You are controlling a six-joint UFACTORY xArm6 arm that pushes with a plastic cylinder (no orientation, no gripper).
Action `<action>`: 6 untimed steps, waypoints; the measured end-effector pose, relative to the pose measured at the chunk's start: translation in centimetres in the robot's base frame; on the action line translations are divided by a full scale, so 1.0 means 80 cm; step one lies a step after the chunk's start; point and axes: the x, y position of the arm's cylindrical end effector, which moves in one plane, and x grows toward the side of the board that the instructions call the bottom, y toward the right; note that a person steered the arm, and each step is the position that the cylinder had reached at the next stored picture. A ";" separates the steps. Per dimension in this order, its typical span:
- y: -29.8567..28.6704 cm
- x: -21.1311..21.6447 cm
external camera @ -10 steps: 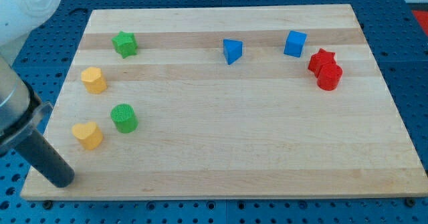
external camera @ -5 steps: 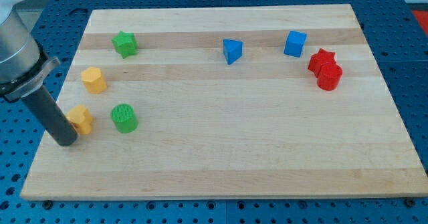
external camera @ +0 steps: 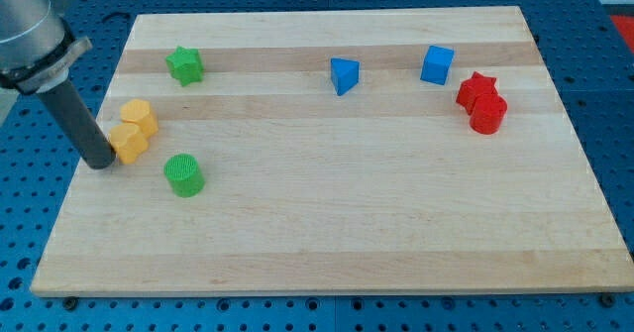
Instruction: Push yellow heart below the yellow hexagon
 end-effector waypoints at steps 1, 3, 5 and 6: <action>0.000 0.033; 0.011 0.026; 0.015 -0.003; 0.013 -0.003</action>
